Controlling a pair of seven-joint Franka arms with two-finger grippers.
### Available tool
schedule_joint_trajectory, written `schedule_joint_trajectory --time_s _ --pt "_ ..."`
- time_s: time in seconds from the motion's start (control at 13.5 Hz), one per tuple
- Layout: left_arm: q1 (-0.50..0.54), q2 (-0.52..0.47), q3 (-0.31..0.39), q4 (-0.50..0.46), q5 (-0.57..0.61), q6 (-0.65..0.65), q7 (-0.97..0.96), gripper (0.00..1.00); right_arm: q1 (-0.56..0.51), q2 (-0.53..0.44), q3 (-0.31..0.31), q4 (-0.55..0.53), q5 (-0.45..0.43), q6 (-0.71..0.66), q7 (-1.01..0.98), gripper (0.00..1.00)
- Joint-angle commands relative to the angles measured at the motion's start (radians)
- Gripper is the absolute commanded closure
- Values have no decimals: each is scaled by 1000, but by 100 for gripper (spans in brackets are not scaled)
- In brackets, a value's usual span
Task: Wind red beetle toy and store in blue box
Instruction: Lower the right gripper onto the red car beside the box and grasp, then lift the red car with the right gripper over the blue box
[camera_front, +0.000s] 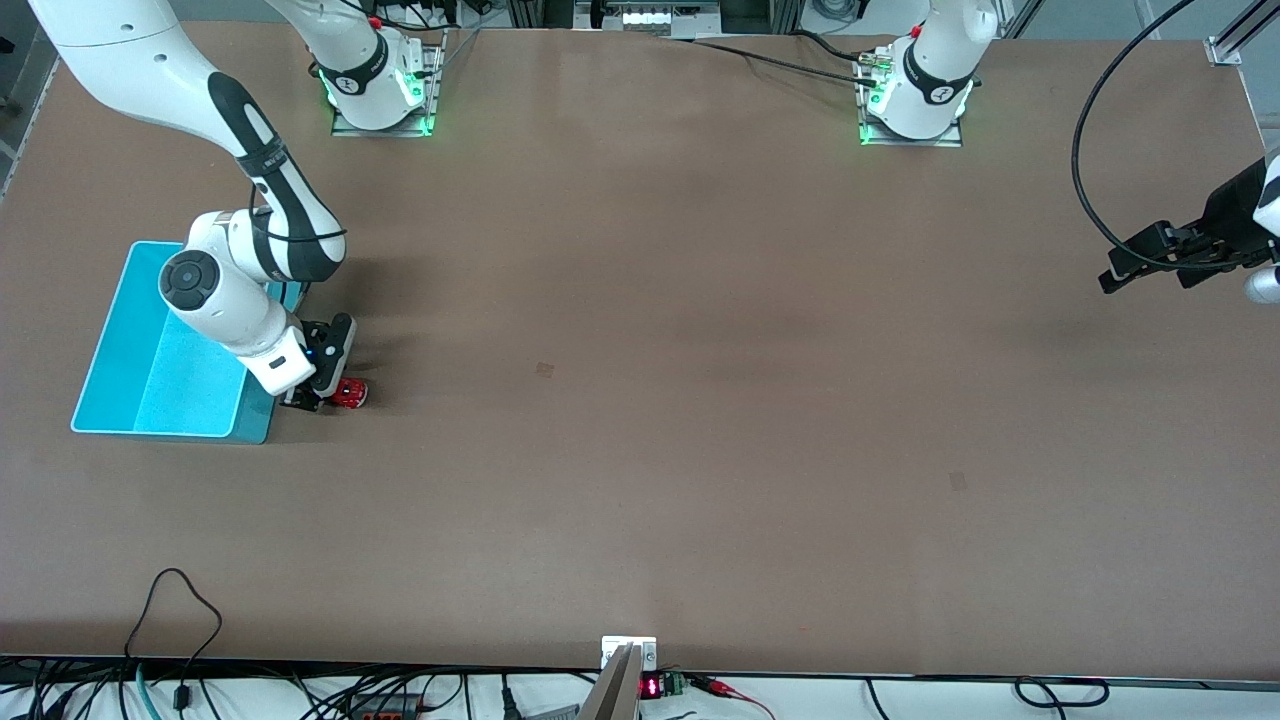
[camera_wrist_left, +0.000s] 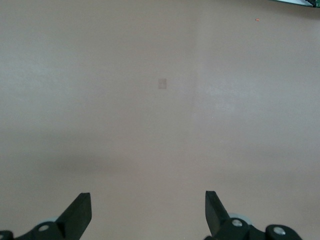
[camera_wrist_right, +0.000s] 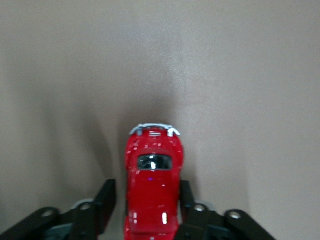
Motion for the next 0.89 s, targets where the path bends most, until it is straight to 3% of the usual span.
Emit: schedule_joint_trajectory --time_s 0.0,0.59,0.82 --pt "2 -7 -15 9 20 -17 5 0 -11 -19 11 5 -3 -4 46 100" --pt "-5 -18 -20 9 22 -63 7 0 6 -284 5 45 2 -359 737 100" --pt "-5 -18 -21 9 23 -65 10 0 -1 -338 -114 43 13 -467 940 99"
